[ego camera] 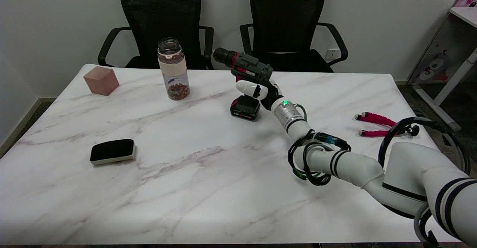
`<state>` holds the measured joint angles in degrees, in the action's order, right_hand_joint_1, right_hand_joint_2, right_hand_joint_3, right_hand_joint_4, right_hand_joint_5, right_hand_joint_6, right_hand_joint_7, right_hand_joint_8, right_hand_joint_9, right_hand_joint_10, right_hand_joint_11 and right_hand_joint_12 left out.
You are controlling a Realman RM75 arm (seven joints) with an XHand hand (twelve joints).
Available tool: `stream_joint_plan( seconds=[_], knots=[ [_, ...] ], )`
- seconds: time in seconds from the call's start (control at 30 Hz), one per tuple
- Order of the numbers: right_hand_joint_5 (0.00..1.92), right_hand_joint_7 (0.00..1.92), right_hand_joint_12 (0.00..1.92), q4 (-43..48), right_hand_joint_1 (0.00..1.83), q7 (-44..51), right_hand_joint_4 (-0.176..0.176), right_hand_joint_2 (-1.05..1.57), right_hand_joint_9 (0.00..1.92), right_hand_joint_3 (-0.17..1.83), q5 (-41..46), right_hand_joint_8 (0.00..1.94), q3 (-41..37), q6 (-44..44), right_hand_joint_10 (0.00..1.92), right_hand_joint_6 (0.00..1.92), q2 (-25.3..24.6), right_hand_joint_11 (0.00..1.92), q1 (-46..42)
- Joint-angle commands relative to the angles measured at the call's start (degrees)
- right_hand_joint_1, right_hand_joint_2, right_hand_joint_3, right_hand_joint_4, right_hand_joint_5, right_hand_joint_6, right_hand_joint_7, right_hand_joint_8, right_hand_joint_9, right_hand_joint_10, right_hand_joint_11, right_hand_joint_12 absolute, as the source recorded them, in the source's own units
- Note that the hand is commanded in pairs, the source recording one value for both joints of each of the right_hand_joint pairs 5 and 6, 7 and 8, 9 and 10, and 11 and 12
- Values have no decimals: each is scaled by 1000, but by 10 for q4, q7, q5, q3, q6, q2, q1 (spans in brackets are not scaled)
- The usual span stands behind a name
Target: Pick up the power screwdriver.
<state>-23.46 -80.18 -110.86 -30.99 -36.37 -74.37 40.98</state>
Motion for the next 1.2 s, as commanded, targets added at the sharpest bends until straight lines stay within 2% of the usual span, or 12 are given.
stream_joint_plan(
  seconds=[0.03, 0.47, 1.2],
  knots=[
    [300, 300, 218, 0, 966, -4, 176, -380, 319, 754, -1, 300, 1, 1, 319, 300, 5, 218, 2],
    [378, 378, 287, 3, 1027, -4, 176, -269, 516, 807, -1, 378, 1, 1, 516, 378, 10, 287, 2],
    [402, 402, 293, -10, 1025, -4, 176, -308, 538, 917, -4, 402, 15, 2, 538, 402, 5, 293, 0]
  ],
)
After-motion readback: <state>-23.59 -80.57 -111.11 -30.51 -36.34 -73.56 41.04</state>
